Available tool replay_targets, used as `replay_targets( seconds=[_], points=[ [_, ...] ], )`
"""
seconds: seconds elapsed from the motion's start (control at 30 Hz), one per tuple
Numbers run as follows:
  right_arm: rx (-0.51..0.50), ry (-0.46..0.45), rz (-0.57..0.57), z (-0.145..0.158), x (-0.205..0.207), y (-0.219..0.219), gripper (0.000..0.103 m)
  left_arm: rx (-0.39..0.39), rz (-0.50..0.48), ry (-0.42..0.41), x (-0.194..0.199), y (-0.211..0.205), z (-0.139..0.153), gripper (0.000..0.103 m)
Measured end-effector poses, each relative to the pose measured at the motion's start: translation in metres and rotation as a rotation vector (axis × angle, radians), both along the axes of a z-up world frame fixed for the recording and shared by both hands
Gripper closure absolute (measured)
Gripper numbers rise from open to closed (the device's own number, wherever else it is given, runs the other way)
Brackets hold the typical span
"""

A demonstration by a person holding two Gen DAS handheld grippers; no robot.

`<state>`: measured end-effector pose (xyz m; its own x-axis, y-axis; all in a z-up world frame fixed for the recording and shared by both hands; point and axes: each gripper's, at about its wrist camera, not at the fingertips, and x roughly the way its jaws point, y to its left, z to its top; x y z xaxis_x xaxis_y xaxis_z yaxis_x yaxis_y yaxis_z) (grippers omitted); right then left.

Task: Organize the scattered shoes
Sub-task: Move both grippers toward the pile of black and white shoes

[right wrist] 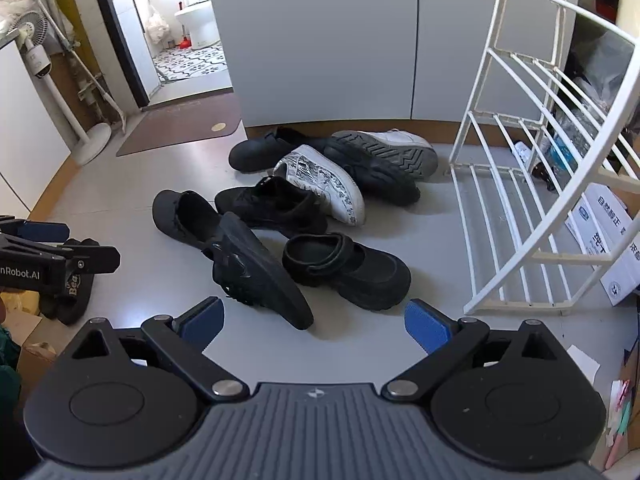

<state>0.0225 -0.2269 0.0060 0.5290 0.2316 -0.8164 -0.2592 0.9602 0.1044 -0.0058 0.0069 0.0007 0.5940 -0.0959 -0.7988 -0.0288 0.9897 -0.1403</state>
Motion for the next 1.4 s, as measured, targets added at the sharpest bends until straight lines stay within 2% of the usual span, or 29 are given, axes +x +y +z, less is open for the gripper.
replay_targets(
  seconds=[0.03,0.17,0.33,0.47,0.63,0.83,1.07,1.3,1.4],
  points=[
    [0.001,0.003,-0.001,0.000,0.000,0.000,0.003,-0.014,-0.010,-0.001,-0.002,0.000,-0.001,0.003],
    [0.004,0.015,-0.003,-0.001,0.000,0.000,0.003,0.039,-0.028,0.010,0.005,-0.007,-0.003,0.004],
    [0.010,0.010,0.003,0.001,-0.002,0.000,0.003,0.006,-0.034,0.014,0.001,-0.001,-0.010,0.005],
    [0.006,-0.001,-0.001,0.001,-0.004,-0.001,0.003,0.030,-0.019,0.010,-0.002,0.001,-0.009,0.005],
    [-0.003,-0.033,-0.018,0.004,-0.005,0.003,0.003,-0.015,-0.024,-0.001,0.000,0.013,-0.001,0.006],
    [0.013,-0.119,-0.043,0.011,-0.007,0.001,0.003,-0.017,-0.015,-0.045,0.006,0.031,0.014,0.006],
    [0.035,-0.174,-0.092,0.021,-0.005,-0.003,0.003,-0.071,-0.008,-0.059,0.011,0.048,0.021,0.012],
    [0.047,-0.187,-0.143,0.038,0.003,-0.002,0.003,-0.122,-0.015,-0.062,0.014,0.054,0.024,0.012],
    [0.061,-0.178,-0.156,0.034,-0.001,-0.008,0.003,-0.149,-0.002,-0.058,0.015,0.055,0.023,0.013]
  ],
)
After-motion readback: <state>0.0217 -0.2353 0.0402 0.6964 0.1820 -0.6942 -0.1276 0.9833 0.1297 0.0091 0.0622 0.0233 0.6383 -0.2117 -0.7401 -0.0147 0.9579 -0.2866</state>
